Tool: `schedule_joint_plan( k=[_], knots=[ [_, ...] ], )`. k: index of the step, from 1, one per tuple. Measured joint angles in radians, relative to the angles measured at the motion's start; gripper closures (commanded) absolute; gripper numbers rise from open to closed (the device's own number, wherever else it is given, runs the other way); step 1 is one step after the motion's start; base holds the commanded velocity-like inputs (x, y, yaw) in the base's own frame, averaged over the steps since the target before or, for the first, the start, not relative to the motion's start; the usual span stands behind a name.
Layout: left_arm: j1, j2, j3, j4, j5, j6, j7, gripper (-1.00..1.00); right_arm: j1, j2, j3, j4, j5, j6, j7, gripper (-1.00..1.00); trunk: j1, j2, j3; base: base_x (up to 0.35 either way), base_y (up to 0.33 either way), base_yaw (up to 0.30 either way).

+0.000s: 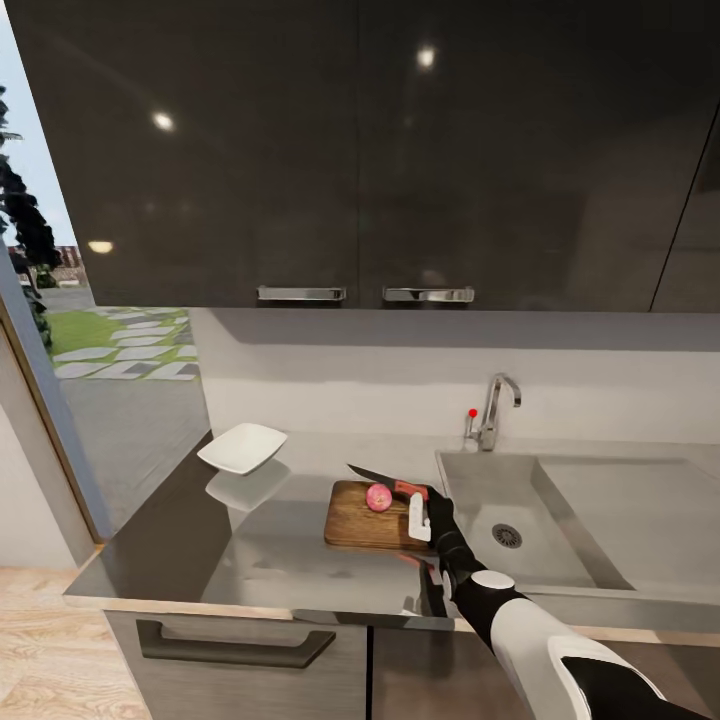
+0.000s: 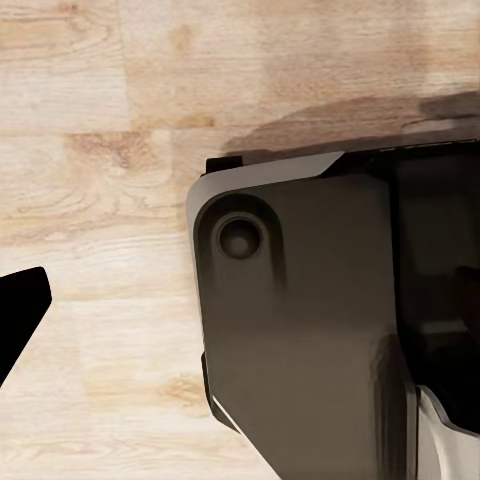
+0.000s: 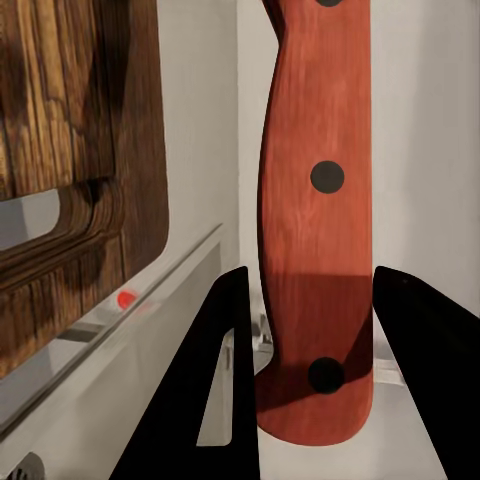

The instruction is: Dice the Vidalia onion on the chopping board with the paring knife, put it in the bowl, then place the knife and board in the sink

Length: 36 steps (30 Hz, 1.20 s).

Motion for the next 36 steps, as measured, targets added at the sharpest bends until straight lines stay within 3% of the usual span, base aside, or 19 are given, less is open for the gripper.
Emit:
schedule_joint_plan(
  k=[36],
  knots=[
    [0.000,0.000,0.000,0.000,0.000,0.000,0.000,-1.00,0.000,-0.007,-0.003,0.031,0.001,-0.003,-0.001,1.00,0.000,-0.001,0.000,0.000,0.000,0.000]
  ],
)
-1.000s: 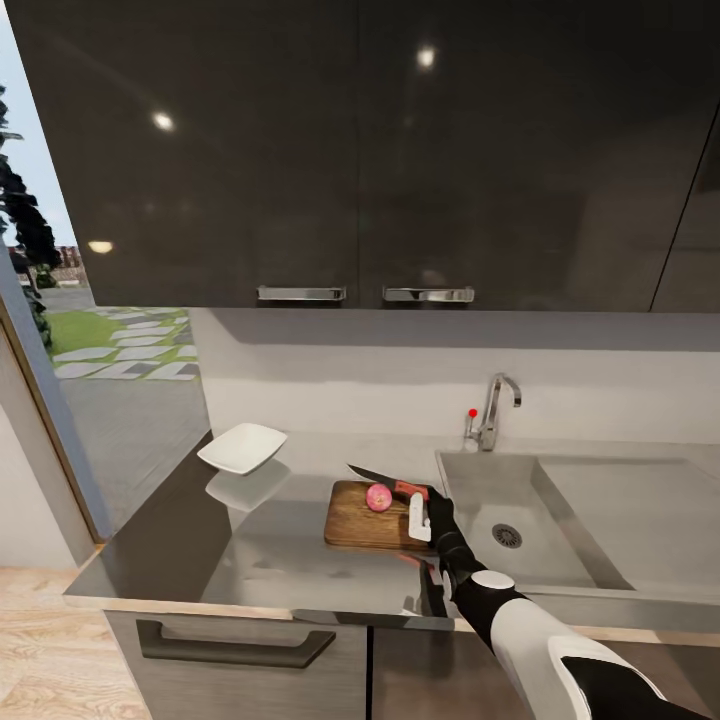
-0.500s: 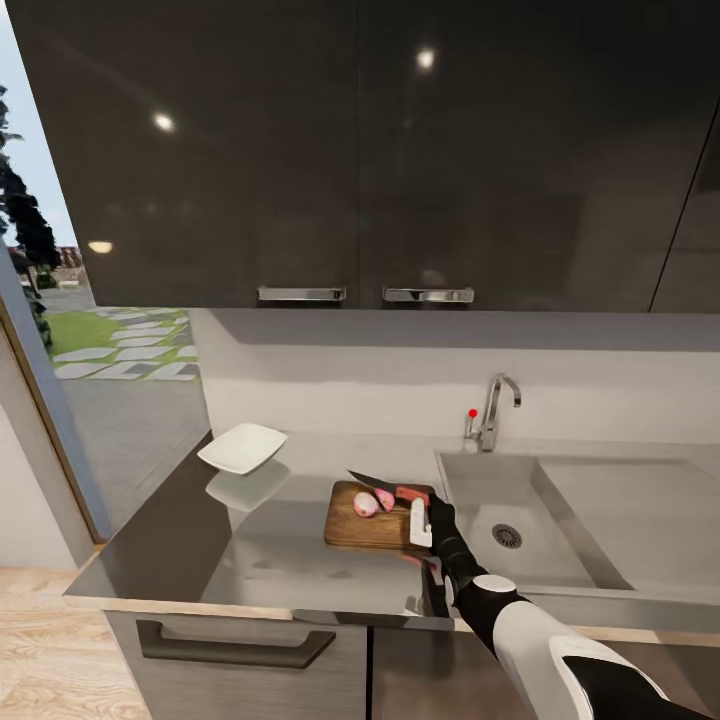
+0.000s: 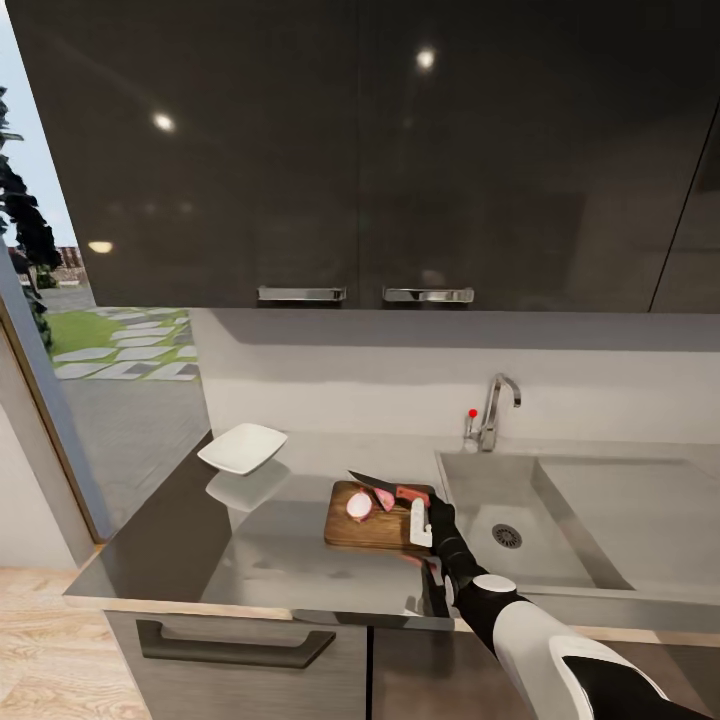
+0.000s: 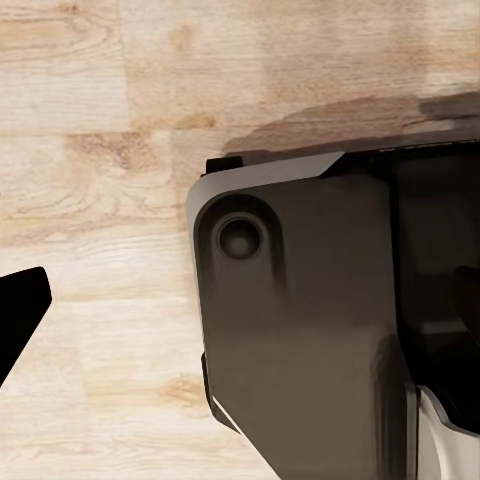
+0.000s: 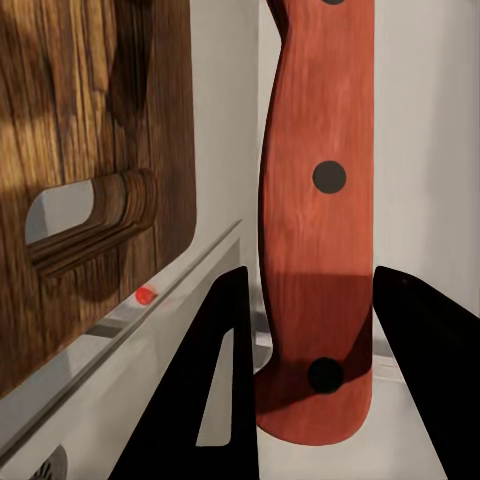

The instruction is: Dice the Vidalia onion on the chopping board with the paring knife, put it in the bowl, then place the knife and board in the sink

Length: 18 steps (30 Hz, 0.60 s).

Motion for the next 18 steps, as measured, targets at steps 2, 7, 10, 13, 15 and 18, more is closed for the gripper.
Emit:
schedule_joint_plan(
  k=[2,7,10,13,15,18],
  knots=[
    [0.000,0.000,0.000,0.000,0.000,0.000,0.000,-1.00,0.000,0.000,-0.001,0.000,-0.001,0.000,0.000,1.00,0.000,0.000,0.000,0.000,0.000,0.000],
    [0.000,0.000,0.000,0.000,0.000,0.000,0.000,-1.00,0.000,0.000,-0.001,0.000,-0.001,-0.001,0.000,1.00,0.000,0.000,0.000,0.000,0.000,0.000],
    [0.000,0.000,0.000,0.000,0.000,0.000,0.000,-1.00,0.000,0.000,-0.001,0.000,-0.001,-0.001,0.000,1.00,0.000,0.000,0.000,0.000,0.000,0.000],
    [0.000,0.000,0.000,0.000,0.000,0.000,0.000,-1.00,0.000,-0.001,-0.001,0.000,-0.001,-0.001,0.000,1.00,0.000,0.000,0.000,0.000,0.000,0.000],
    [0.000,0.000,0.000,0.000,0.000,0.000,0.000,-1.00,0.000,-0.001,-0.002,-0.001,-0.001,-0.001,0.000,1.00,0.000,0.000,0.000,0.000,0.000,0.000],
    [0.000,0.000,0.000,0.000,0.000,0.000,0.000,-1.00,0.000,-0.002,-0.002,-0.001,-0.001,-0.001,0.000,1.00,0.000,0.000,0.000,0.000,0.000,0.000]
  ],
)
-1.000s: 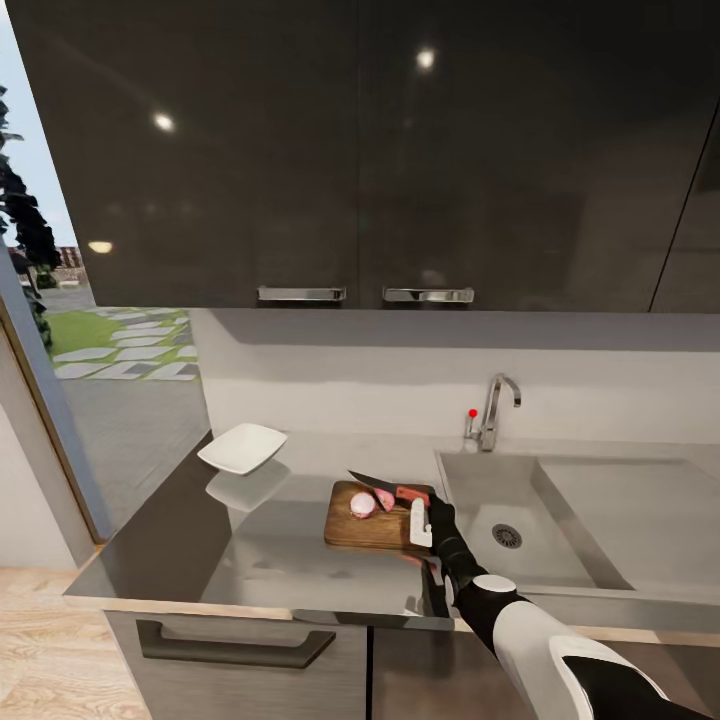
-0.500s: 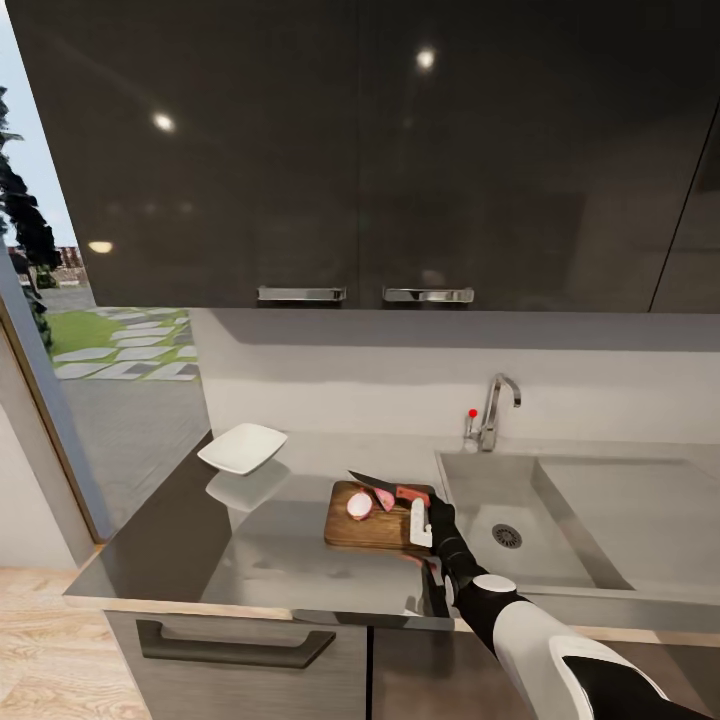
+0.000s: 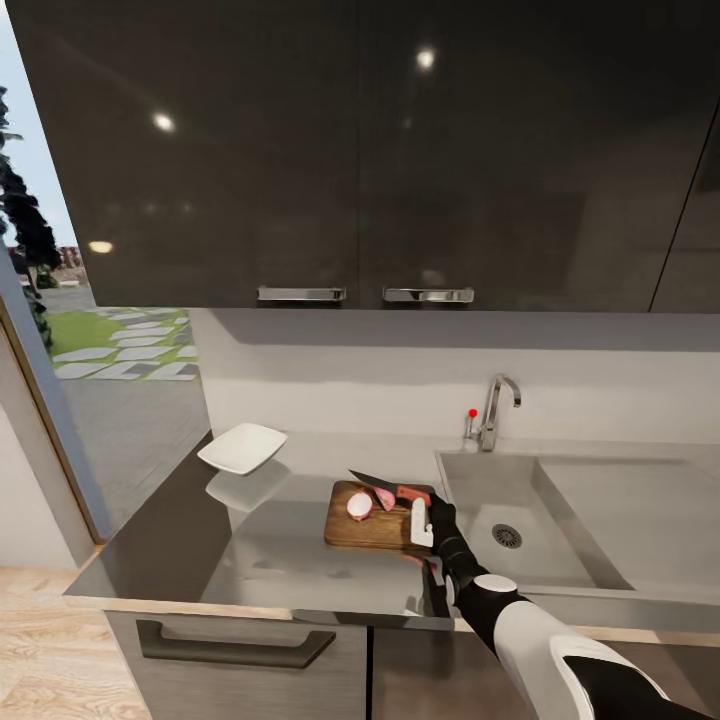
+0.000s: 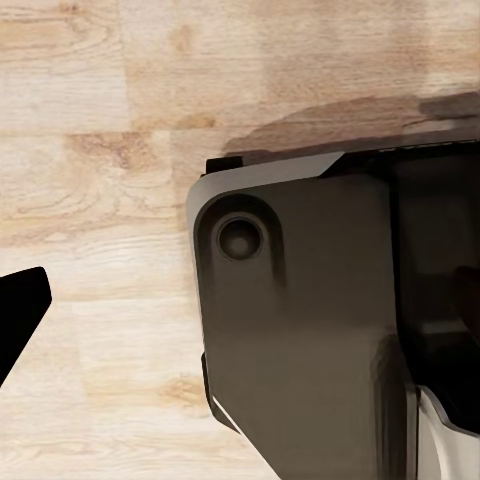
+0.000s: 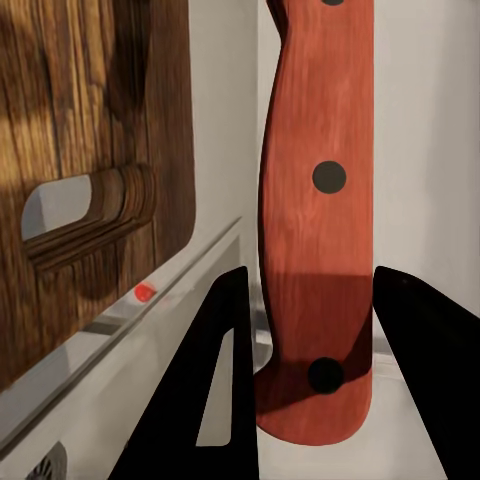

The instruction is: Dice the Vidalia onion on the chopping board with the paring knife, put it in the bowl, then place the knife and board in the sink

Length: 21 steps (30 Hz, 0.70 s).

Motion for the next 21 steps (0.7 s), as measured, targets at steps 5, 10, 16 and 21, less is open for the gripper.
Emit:
schedule_joint_plan(
  k=[5,10,16,21],
  knots=[
    [0.000,0.000,0.000,0.000,0.000,0.000,0.000,-1.00,0.000,-0.002,-0.002,-0.001,0.000,0.000,0.000,1.00,0.000,0.000,0.000,0.000,0.000,0.000],
    [0.000,0.000,0.000,0.000,0.000,0.000,0.000,-1.00,0.000,-0.002,-0.002,-0.001,-0.001,0.000,0.000,1.00,0.000,0.000,0.000,0.000,0.000,0.000],
    [0.000,0.000,0.000,0.000,0.000,0.000,0.000,-1.00,0.000,-0.002,-0.001,-0.001,-0.001,0.000,0.000,1.00,0.000,0.000,0.000,0.000,0.000,0.000],
    [0.000,0.000,0.000,0.000,0.000,0.000,0.000,-1.00,0.000,-0.002,-0.001,-0.002,0.000,0.000,0.000,1.00,0.000,0.000,0.000,0.000,0.000,0.000]
  ],
)
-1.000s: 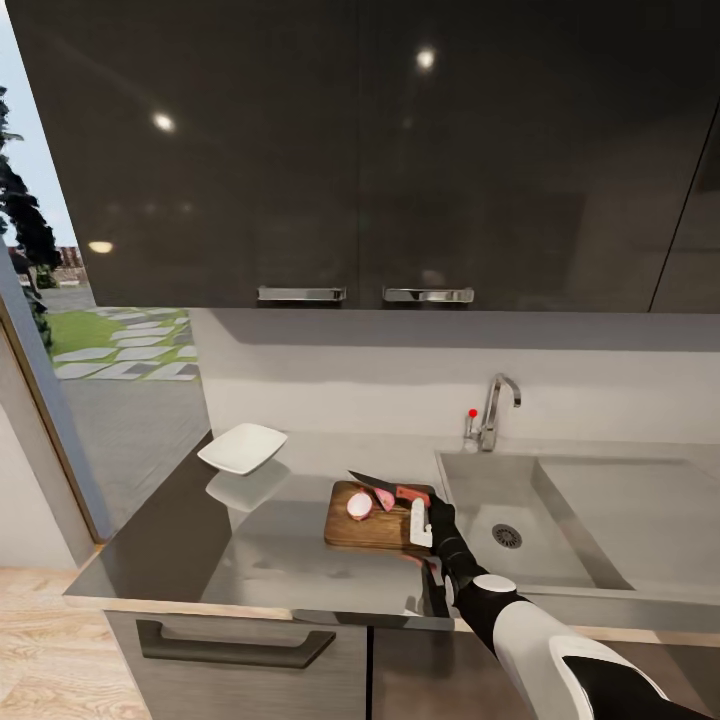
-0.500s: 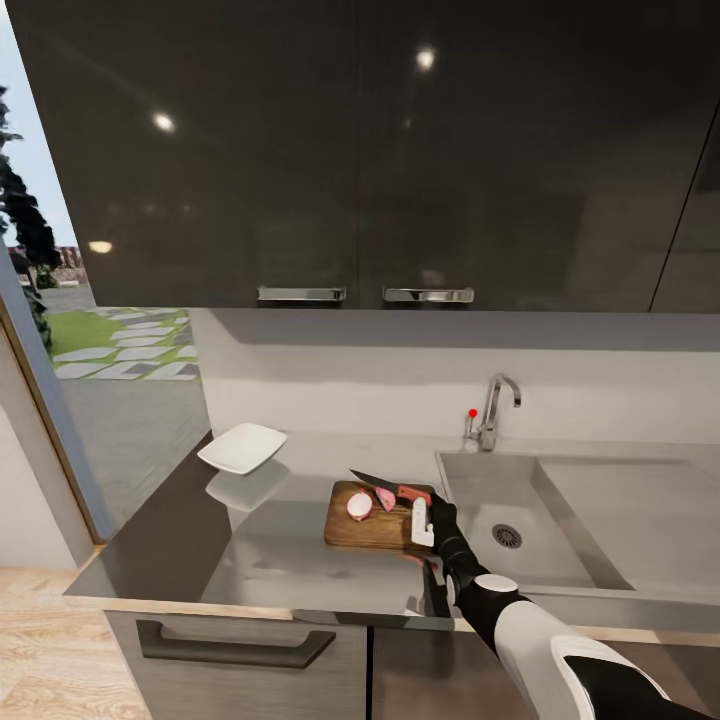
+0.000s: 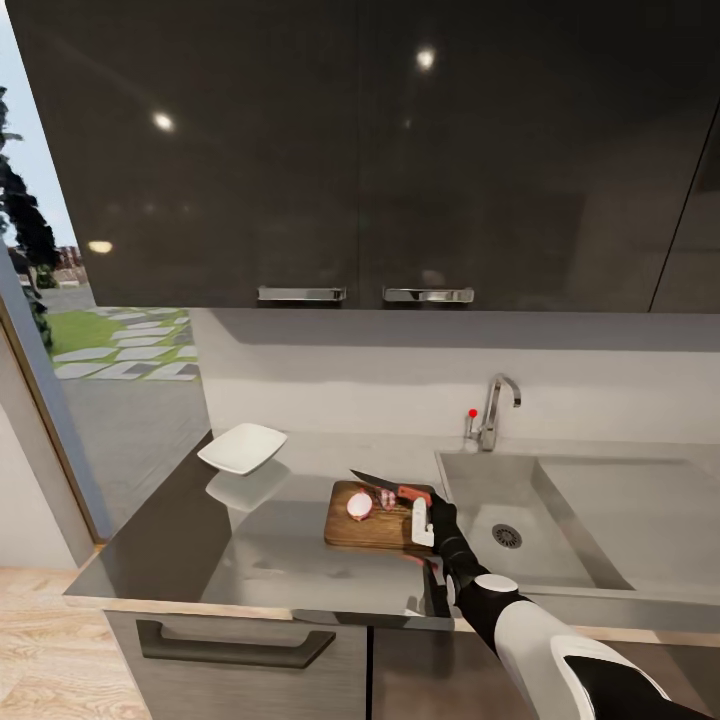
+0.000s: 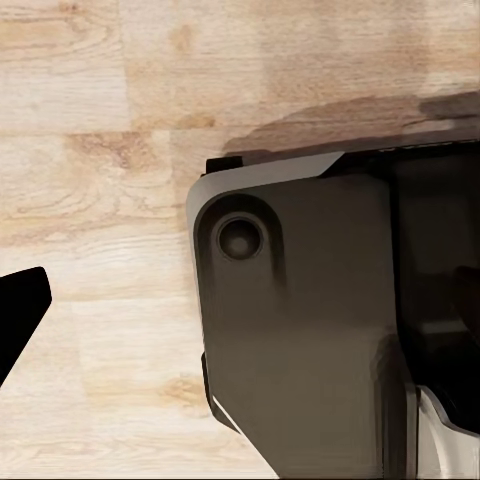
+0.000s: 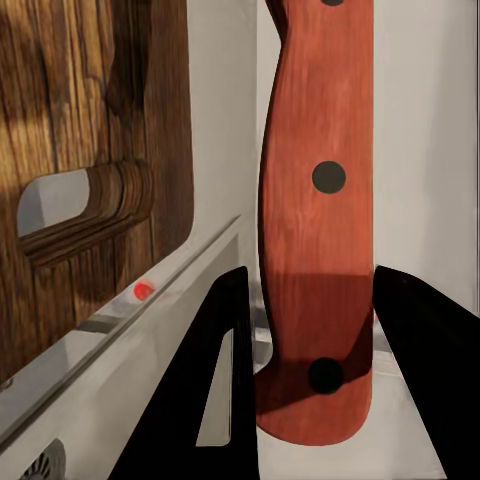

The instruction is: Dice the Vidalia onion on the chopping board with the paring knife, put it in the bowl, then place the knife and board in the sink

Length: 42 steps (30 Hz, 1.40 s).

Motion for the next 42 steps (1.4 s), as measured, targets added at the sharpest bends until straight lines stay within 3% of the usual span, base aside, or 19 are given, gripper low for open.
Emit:
schedule_joint_plan(
  k=[23,29,42],
  knots=[
    [0.000,0.000,0.000,0.000,-0.001,0.000,0.000,-1.00,0.000,0.004,0.000,0.021,-0.008,-0.008,-0.014,1.00,0.000,0.001,0.000,0.000,0.000,0.000],
    [0.000,0.000,0.000,0.000,-0.001,0.000,0.000,-1.00,0.000,0.007,-0.004,0.016,-0.012,-0.012,-0.092,1.00,0.000,0.001,0.000,-0.021,0.000,0.000],
    [0.000,0.000,0.000,0.000,-0.001,0.000,0.000,-1.00,0.000,0.013,-0.002,0.017,-0.012,-0.011,-0.100,1.00,0.000,0.001,0.000,-0.131,0.018,0.000]
  ],
)
